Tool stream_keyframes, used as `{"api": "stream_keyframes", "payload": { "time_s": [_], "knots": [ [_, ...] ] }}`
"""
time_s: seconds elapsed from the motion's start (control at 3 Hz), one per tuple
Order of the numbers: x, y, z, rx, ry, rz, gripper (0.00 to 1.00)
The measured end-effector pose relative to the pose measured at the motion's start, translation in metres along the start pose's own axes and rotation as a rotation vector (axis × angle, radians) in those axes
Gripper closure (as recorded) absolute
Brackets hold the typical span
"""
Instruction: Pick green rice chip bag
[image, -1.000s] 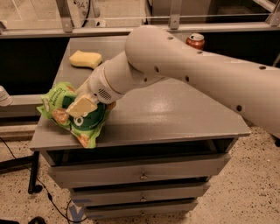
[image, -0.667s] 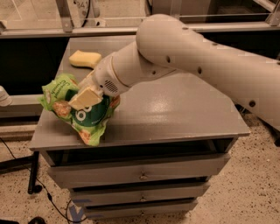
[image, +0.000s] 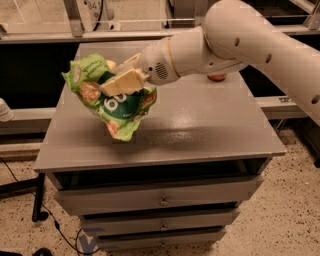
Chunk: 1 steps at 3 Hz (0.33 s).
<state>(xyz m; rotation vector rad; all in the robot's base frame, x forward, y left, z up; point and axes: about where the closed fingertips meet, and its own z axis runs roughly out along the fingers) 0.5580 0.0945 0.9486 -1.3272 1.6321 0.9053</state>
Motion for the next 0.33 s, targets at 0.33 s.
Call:
{"api": "stream_keyframes", "payload": {
  "time_s": [0.33],
  "knots": [
    [0.0135, -0.0302, -0.0405, 0.002, -0.081, 0.077, 1.0]
  ]
}}
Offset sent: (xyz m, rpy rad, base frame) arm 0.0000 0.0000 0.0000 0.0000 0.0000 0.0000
